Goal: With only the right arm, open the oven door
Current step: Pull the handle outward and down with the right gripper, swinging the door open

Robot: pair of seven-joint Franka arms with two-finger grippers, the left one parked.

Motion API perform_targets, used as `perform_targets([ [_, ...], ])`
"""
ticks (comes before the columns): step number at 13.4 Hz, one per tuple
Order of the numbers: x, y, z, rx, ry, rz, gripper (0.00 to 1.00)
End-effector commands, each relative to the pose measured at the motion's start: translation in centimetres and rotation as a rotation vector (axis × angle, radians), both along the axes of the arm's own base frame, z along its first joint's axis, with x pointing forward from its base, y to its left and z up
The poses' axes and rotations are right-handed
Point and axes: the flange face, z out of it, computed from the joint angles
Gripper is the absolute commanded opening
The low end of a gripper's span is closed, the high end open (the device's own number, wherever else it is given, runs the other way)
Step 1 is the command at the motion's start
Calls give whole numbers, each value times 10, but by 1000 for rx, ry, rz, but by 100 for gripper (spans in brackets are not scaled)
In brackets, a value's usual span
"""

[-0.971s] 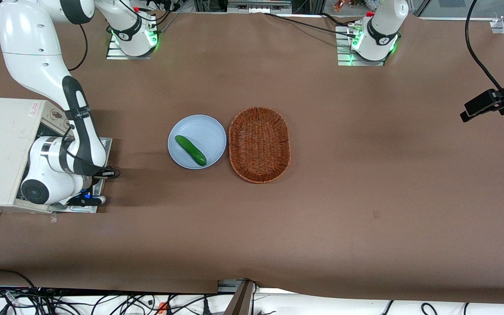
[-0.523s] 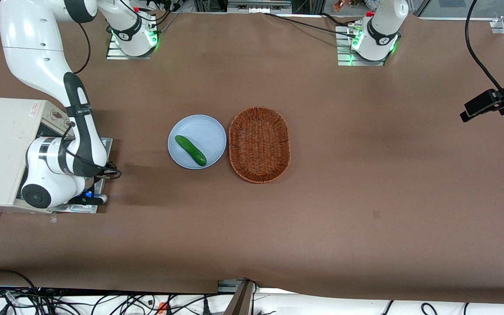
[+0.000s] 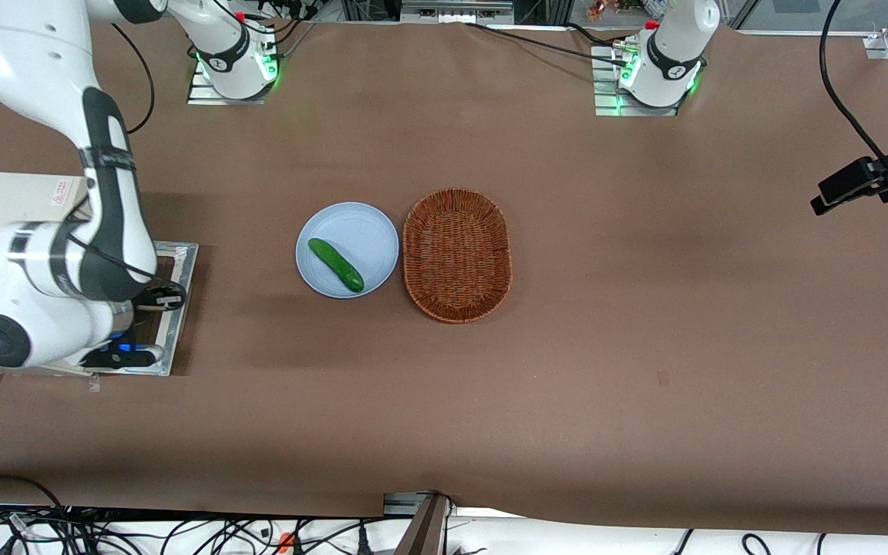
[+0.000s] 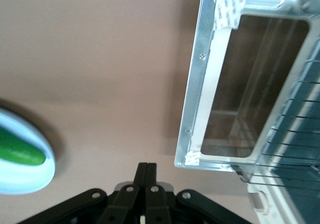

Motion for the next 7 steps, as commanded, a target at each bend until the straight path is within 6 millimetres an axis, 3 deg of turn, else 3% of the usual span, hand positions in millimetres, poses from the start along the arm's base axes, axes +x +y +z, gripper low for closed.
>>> perform_targets([
  [1, -19, -6, 60, 39, -3, 50, 0],
  [3, -32, -13, 100, 47, -15, 50, 8],
  [7, -61, -34, 165, 52, -34, 19, 33],
])
